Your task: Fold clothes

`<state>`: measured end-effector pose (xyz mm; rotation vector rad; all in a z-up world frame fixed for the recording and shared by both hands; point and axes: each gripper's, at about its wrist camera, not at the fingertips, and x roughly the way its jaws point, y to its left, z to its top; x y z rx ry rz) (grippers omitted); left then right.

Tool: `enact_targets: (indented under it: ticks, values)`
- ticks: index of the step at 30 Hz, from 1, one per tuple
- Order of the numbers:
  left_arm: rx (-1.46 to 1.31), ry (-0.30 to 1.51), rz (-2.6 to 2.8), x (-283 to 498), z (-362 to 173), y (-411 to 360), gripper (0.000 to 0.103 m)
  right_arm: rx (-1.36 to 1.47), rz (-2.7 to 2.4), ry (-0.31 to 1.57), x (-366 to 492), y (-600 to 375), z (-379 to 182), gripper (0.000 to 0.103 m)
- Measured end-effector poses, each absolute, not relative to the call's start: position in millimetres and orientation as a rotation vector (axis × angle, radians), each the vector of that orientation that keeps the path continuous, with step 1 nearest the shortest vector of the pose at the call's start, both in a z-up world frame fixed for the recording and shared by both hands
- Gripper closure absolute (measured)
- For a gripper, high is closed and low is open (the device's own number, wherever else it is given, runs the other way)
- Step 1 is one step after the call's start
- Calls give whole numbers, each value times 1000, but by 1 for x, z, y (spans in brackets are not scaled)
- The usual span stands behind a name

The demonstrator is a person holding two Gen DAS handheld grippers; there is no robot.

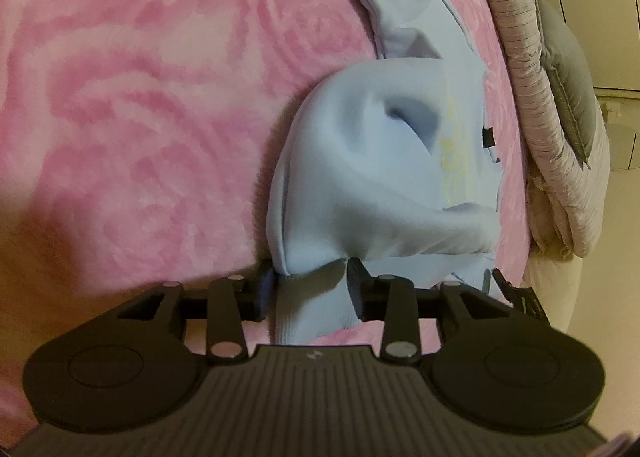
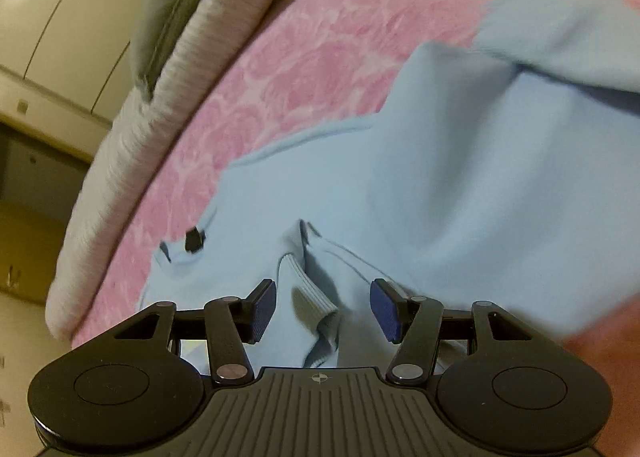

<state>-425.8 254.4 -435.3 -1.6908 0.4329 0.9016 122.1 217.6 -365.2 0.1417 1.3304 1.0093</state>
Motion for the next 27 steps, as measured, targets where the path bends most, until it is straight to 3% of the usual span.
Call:
enact_targets:
  ticks: [1,2,3,7,13,15,20,25,27]
  values:
    - [-1676,445,902,-424,-434,255,72,109,1031,1337,120,223,-368,59]
    - [-1661,458,902,-422,-432,256,82,51,1064,1338,116,228,-368,90]
    - [-1636,482,902,-420,-430,257,91,-2,1091,1332,112,231,-367,94]
    - [-1645,485,841,-432,-414,262,95,-8,1125,1304,104,207,-340,96]
    - [-1499,535,799,-466,-341,246,96,91,1160,1422,89,107,-268,97]
    - [-1452,579,815,-479,-320,233,101,68,1141,1497,72,72,-256,97]
    - [-1442,710,868,-492,-334,203,100,-119,913,1640,38,21,-297,97]
    - [-1337,1008,950,-466,-374,193,99,-302,680,1746,6,-27,-336,94]
    - [-1247,1063,955,-457,-368,195,96,-361,656,1707,4,-21,-334,79]
